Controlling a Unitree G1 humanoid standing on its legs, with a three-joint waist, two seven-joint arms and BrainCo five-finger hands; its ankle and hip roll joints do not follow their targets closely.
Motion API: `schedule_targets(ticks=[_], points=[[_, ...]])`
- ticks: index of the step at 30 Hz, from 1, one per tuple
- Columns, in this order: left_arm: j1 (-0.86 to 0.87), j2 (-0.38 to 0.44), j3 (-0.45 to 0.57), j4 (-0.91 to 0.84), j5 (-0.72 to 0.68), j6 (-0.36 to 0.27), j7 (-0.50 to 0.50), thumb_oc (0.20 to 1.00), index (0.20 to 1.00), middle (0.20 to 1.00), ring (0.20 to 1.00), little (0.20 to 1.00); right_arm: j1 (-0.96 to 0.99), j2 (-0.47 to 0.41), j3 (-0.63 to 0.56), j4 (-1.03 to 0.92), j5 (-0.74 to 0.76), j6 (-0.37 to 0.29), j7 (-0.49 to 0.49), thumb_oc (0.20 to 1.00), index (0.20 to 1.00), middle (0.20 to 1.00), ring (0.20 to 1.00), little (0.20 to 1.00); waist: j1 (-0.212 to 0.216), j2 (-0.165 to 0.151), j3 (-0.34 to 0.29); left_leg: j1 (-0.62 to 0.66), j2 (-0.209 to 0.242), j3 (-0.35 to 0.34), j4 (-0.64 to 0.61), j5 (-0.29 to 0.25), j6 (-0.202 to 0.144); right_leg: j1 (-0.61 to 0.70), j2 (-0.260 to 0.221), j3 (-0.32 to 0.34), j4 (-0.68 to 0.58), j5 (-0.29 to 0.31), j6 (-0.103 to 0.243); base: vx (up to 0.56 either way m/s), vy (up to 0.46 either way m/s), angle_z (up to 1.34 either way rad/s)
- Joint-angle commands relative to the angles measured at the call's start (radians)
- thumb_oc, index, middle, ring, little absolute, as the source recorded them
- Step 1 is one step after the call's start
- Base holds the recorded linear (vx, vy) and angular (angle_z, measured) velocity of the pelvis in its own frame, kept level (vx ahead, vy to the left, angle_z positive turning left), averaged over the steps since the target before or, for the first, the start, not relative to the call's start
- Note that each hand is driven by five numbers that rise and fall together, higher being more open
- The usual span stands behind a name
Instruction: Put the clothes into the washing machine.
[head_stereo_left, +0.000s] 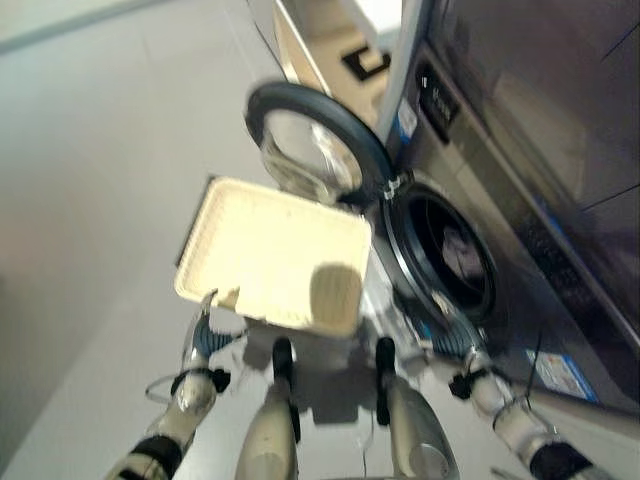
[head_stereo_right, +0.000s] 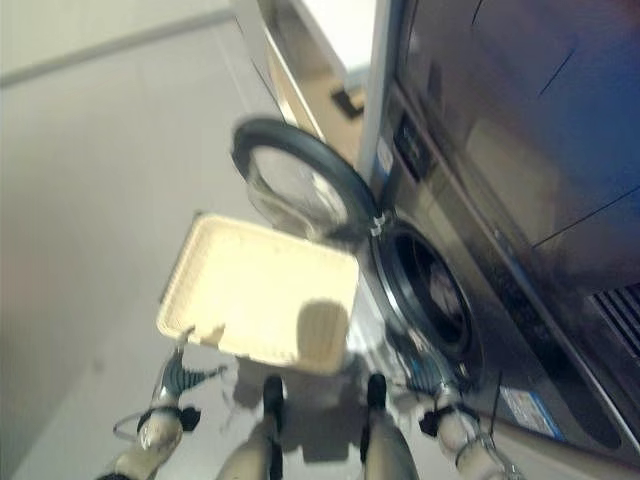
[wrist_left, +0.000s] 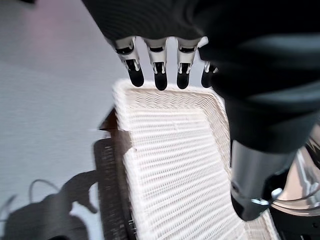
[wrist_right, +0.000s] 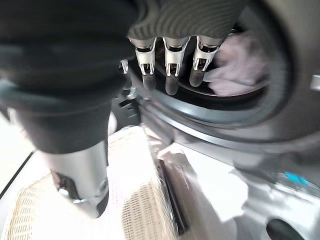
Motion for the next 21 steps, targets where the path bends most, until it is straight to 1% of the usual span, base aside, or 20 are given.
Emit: schedule_targets(ticks=[1,3,4,5,6,8,9,13,14,17,21], points=[[-0.035,-0.010,0.019,0.058,-0.013,-0.007,-0.117,1.000,1.000,1.000,1.000,1.000,-0.030,0.033,-0.039,0.104,0.111,0.035,0.062,1.000,1.000,1.000,1.000,1.000,0.013,-0.048,-0.064,0.045,-0.004,0.030,0.043,-0.072,-0.004,0.053,-0.027,-0.027,-0.017,0.018,0.022,0.19,0.000,0.11],[-0.012,-0.024,0.019,0.092,-0.022,0.007,-0.162,1.000,1.000,1.000,1.000,1.000,-0.026,0.065,-0.059,0.225,0.140,0.047,0.092,1.000,1.000,1.000,1.000,1.000,0.023,-0.043,-0.109,0.081,0.002,0.033,0.028,-0.073,-0.004,0.094,-0.029,-0.034,-0.029,0.015,0.022,0.19,0.012,0.03],[0.000,-0.038,0.029,0.122,-0.044,0.031,-0.222,1.000,1.000,1.000,1.000,1.000,-0.026,0.095,-0.086,0.311,0.186,0.080,0.119,1.000,1.000,1.000,1.000,1.000,0.032,-0.037,-0.138,0.106,0.003,0.033,0.015,-0.075,-0.003,0.122,-0.029,-0.038,-0.042,0.012,0.021,0.16,0.022,0.03],[0.004,-0.045,0.035,0.140,-0.043,0.039,-0.239,1.000,1.000,1.000,1.000,1.000,-0.027,0.105,-0.102,0.357,0.200,0.078,0.131,1.000,1.000,1.000,1.000,1.000,0.035,-0.035,-0.152,0.115,0.003,0.033,0.012,-0.076,-0.002,0.133,-0.030,-0.040,-0.046,0.012,0.021,0.15,0.036,0.09],[0.012,-0.053,0.045,0.171,-0.044,0.049,-0.265,1.000,1.000,1.000,1.000,1.000,-0.030,0.125,-0.129,0.424,0.260,0.113,0.171,1.000,1.000,1.000,1.000,1.000,0.040,-0.033,-0.170,0.129,0.005,0.035,0.009,-0.077,-0.002,0.153,-0.030,-0.044,-0.055,0.011,0.020,0.13,0.028,0.09],[0.029,-0.072,0.074,0.235,-0.054,0.075,-0.327,1.000,1.000,1.000,1.000,1.000,-0.035,0.151,-0.182,0.526,0.285,0.153,0.223,1.000,1.000,1.000,1.000,1.000,0.047,-0.030,-0.201,0.154,0.007,0.039,0.006,-0.085,-0.001,0.182,-0.028,-0.045,-0.070,0.008,0.018,0.12,0.029,0.01],[0.034,-0.077,0.081,0.250,-0.055,0.084,-0.337,1.000,1.000,1.000,1.000,1.000,-0.036,0.154,-0.190,0.548,0.292,0.167,0.236,1.000,1.000,1.000,1.000,1.000,0.049,-0.030,-0.208,0.160,0.007,0.040,0.007,-0.088,0.000,0.187,-0.028,-0.045,-0.073,0.007,0.017,0.10,0.025,-0.07],[0.056,-0.102,0.125,0.315,-0.081,0.151,-0.401,1.000,1.000,1.000,1.000,1.000,-0.040,0.168,-0.248,0.659,0.318,0.270,0.293,1.000,1.000,1.000,1.000,1.000,0.057,-0.028,-0.247,0.197,0.008,0.044,0.008,-0.104,0.005,0.226,-0.027,-0.037,-0.084,-0.001,0.013,0.09,0.024,-0.01],[0.057,-0.102,0.134,0.321,-0.083,0.158,-0.411,1.000,1.000,1.000,1.000,1.000,-0.040,0.168,-0.257,0.672,0.323,0.290,0.299,1.000,1.000,1.000,1.000,1.000,0.058,-0.027,-0.252,0.202,0.007,0.043,0.008,-0.106,0.006,0.230,-0.026,-0.034,-0.085,-0.002,0.012,0.07,0.023,0.00],[0.061,-0.105,0.144,0.339,-0.072,0.168,-0.429,1.000,1.000,1.000,1.000,1.000,-0.040,0.167,-0.275,0.709,0.331,0.313,0.320,1.000,1.000,1.000,1.000,1.000,0.059,-0.027,-0.266,0.215,0.009,0.044,0.006,-0.111,0.007,0.241,-0.026,-0.028,-0.087,-0.004,0.011,0.05,0.008,0.00],[0.058,-0.108,0.149,0.353,-0.091,0.216,-0.466,1.000,1.000,1.000,1.000,1.000,-0.042,0.167,-0.296,0.730,0.351,0.336,0.335,1.000,1.000,1.000,1.000,1.000,0.058,-0.025,-0.281,0.229,0.009,0.043,0.001,-0.116,0.012,0.251,-0.029,-0.016,-0.090,-0.004,0.013,0.02,0.005,0.00]])
